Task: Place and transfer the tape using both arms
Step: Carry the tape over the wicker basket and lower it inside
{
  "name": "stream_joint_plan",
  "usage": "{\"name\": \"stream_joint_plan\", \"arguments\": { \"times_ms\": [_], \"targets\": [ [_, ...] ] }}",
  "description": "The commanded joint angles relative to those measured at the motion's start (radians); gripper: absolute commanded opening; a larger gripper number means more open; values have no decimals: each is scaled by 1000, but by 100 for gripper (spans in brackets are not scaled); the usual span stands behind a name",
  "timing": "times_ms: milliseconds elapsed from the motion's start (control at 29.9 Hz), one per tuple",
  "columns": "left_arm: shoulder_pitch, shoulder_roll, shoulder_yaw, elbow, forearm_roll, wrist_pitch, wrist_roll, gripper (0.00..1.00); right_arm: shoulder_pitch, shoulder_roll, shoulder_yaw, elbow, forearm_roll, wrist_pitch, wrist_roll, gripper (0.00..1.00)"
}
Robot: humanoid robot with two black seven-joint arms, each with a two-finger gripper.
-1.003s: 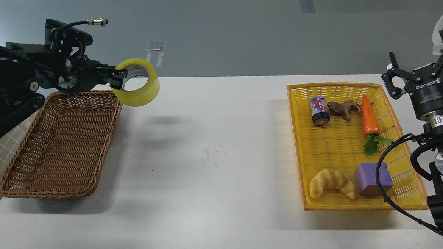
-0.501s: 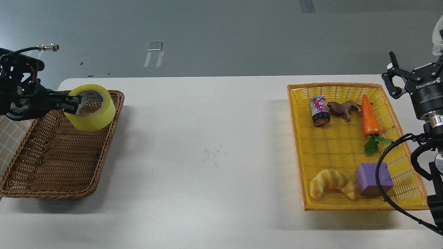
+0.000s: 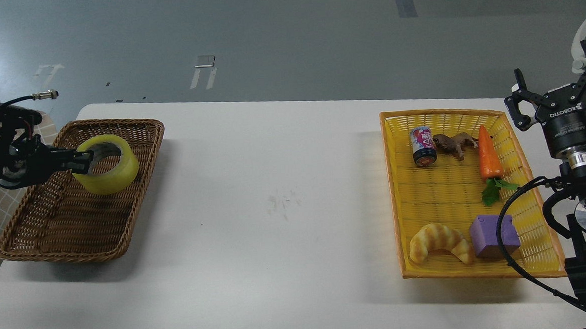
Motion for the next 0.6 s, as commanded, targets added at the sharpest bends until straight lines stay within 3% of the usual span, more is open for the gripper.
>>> {"name": "stream_joint_plan", "arguments": {
  "times_ms": [0,568],
  "targets": [
    [34,0,0,22,-7,17,-2,0,0,0,0,1,0,0,1,100],
    [79,-12,1,91,-7,50,-14,0,-2,2,0,1,0,0,1,100]
  ]
}}
